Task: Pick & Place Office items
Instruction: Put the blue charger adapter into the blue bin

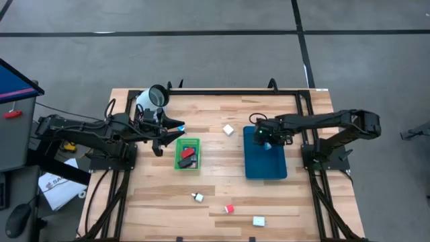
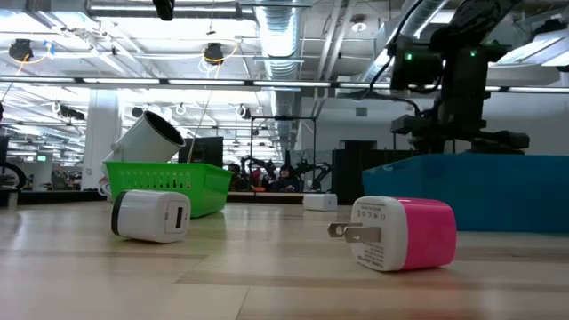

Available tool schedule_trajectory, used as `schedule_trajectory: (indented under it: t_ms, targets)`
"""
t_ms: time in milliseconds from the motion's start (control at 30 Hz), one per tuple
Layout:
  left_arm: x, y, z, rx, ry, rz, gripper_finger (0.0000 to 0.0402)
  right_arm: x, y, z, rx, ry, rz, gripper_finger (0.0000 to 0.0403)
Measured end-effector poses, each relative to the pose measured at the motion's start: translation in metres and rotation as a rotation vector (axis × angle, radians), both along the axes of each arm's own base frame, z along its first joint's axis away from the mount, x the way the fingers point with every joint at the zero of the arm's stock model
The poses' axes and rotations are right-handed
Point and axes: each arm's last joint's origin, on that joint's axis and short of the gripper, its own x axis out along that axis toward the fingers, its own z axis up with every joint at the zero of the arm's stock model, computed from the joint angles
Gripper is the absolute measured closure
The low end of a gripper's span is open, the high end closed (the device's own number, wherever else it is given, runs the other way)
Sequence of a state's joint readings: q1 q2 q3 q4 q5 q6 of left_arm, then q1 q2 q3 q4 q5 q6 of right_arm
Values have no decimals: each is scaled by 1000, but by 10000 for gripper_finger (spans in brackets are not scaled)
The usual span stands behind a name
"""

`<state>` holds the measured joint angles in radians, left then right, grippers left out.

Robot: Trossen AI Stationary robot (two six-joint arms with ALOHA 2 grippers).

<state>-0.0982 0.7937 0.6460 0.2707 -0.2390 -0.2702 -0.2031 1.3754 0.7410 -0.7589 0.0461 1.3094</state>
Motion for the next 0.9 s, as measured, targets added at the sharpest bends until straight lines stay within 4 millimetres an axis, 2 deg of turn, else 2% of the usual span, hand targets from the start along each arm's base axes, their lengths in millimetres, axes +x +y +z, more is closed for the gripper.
schedule_trajectory:
  t_ms: [133, 267, 467, 567, 667, 767, 833, 900]
  targets:
    - [0, 0, 0, 0, 0, 0, 215, 8, 7, 13, -58, -152, 51, 145]
    - [0, 0, 0, -3, 1, -1, 215, 18, 20, 37, -148, -341, 116, 150]
    - [0, 0, 0, -4, 1, 1, 215, 33, 37, 68, -257, -445, 199, 164]
    - [0, 0, 0, -4, 1, 5, 215, 46, 40, 90, -321, -565, 285, 175]
    - [0, 0, 0, -6, 2, 19, 215, 59, 34, 106, -388, -622, 335, 186]
    - [0, 1, 0, -4, 2, 24, 215, 71, 20, 113, -423, -565, 353, 200]
    - [0, 1, 0, -4, 2, 34, 215, 80, 7, 110, -386, -505, 361, 210]
    - [-2, 1, 0, -4, 2, 37, 215, 99, -5, 108, -343, -509, 402, 219]
